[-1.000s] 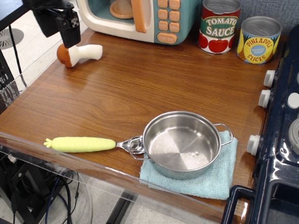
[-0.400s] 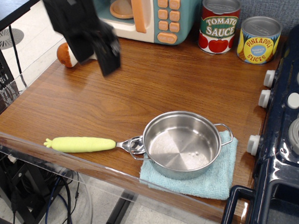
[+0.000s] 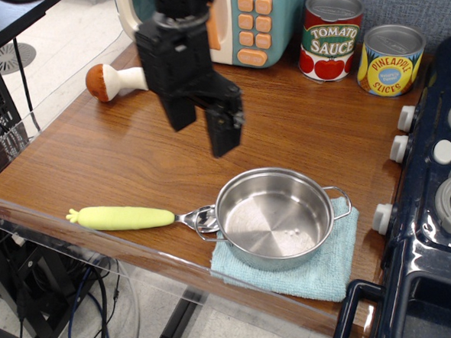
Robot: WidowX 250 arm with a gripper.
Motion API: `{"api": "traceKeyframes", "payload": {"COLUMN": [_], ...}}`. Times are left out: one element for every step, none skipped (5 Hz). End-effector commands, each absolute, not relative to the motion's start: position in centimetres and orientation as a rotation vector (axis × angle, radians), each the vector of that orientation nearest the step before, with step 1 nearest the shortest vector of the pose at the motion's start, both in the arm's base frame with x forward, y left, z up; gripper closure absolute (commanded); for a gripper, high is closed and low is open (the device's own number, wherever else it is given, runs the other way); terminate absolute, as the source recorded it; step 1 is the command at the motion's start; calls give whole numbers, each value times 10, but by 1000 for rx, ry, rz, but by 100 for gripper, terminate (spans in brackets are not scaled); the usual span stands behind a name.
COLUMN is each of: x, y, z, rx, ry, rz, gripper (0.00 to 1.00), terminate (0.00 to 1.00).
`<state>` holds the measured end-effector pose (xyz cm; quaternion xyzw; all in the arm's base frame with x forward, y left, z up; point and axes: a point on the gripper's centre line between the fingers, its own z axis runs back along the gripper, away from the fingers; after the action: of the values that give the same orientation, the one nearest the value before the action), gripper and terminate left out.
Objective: Move the pot behind the two cans
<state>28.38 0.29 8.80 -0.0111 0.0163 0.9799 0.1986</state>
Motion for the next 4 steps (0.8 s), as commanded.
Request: {"api": "traceKeyframes", "payload": {"x": [291, 289, 283, 279], "y": [-11, -16, -17, -14], "z": [60, 41, 32, 33], "rx": [28, 77, 84, 87], "ry": [-3, -31, -98, -66], "rz": [2729, 2690, 2650, 2637], "gripper": [0, 0, 100, 100], "terminate": [0, 0, 0, 0]}}
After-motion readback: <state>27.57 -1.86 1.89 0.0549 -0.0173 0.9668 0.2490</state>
